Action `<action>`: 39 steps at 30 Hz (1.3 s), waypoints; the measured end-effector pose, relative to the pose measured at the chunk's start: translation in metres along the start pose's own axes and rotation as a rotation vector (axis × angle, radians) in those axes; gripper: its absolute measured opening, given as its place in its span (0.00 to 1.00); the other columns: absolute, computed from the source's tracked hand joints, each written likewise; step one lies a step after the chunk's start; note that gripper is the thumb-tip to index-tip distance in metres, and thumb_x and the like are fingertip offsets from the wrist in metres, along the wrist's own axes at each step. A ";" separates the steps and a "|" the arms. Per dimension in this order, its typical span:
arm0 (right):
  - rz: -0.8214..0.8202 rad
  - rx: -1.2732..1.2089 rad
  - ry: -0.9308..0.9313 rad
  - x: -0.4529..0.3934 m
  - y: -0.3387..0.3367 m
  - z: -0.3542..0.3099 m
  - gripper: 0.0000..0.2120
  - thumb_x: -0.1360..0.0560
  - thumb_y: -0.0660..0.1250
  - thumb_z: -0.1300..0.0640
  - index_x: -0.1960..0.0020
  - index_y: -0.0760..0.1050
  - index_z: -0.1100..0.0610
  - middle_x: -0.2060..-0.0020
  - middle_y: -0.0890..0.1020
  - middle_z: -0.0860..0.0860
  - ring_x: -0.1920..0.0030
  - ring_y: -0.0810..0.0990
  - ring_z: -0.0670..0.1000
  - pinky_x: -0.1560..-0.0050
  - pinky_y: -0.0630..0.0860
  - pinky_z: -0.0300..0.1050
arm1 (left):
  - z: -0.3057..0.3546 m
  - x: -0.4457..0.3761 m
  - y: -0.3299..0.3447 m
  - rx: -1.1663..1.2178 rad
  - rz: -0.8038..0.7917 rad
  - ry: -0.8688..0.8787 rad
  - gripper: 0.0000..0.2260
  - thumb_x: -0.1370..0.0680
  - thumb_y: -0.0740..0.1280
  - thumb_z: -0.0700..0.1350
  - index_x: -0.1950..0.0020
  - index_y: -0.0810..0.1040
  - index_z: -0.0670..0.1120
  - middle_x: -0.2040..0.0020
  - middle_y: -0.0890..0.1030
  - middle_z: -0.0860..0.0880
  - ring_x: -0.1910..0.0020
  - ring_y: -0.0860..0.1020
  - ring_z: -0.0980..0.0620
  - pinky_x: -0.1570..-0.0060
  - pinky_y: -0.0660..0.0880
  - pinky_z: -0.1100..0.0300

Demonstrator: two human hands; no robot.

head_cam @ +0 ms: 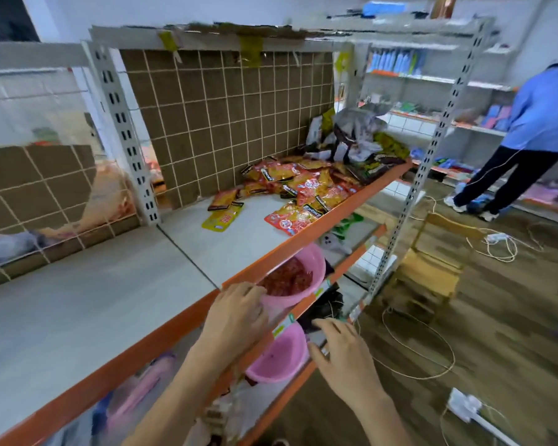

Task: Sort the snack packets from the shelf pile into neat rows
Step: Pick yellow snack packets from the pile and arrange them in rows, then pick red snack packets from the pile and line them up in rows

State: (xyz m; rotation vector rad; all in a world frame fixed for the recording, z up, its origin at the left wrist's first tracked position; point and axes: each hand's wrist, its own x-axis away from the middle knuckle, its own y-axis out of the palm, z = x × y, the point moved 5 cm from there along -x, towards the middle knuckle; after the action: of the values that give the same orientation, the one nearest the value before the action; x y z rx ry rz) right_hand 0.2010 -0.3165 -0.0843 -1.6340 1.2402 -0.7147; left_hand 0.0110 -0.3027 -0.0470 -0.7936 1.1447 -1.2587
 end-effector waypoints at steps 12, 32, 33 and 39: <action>0.017 0.017 -0.043 -0.175 -0.021 0.030 0.19 0.21 0.58 0.46 0.31 0.67 0.48 0.35 0.71 0.43 0.33 0.67 0.45 0.32 0.62 0.40 | -0.073 -0.160 0.003 -0.043 0.009 -0.156 0.18 0.21 0.59 0.53 0.33 0.72 0.49 0.35 0.74 0.51 0.36 0.72 0.50 0.42 0.68 0.57; -0.279 -0.051 -0.613 -0.451 0.024 -0.072 0.14 0.20 0.56 0.58 0.38 0.74 0.58 0.40 0.77 0.54 0.38 0.72 0.55 0.37 0.67 0.46 | -0.163 -0.236 0.023 -0.218 -0.149 -0.848 0.23 0.24 0.63 0.53 0.33 0.65 0.45 0.36 0.68 0.44 0.38 0.69 0.45 0.42 0.68 0.54; -0.319 -0.036 -0.656 -0.460 0.030 -0.081 0.14 0.20 0.56 0.58 0.37 0.73 0.58 0.39 0.76 0.55 0.37 0.71 0.55 0.36 0.66 0.46 | -0.164 -0.237 0.022 -0.189 -0.165 -0.869 0.23 0.25 0.64 0.51 0.33 0.65 0.44 0.36 0.68 0.44 0.37 0.68 0.45 0.41 0.68 0.54; -0.585 0.097 -0.843 -0.484 0.052 -0.122 0.20 0.22 0.59 0.61 0.30 0.68 0.54 0.34 0.74 0.54 0.34 0.70 0.56 0.35 0.67 0.48 | -0.168 -0.236 0.021 -0.050 -0.186 -0.934 0.24 0.26 0.65 0.49 0.32 0.65 0.44 0.37 0.70 0.42 0.38 0.67 0.42 0.42 0.69 0.52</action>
State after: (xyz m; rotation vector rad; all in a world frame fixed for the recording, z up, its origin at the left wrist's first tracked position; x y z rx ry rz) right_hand -0.0794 0.0979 -0.0429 -1.9247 0.1229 -0.3274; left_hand -0.1259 -0.0472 -0.0636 -1.3520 0.3443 -0.8231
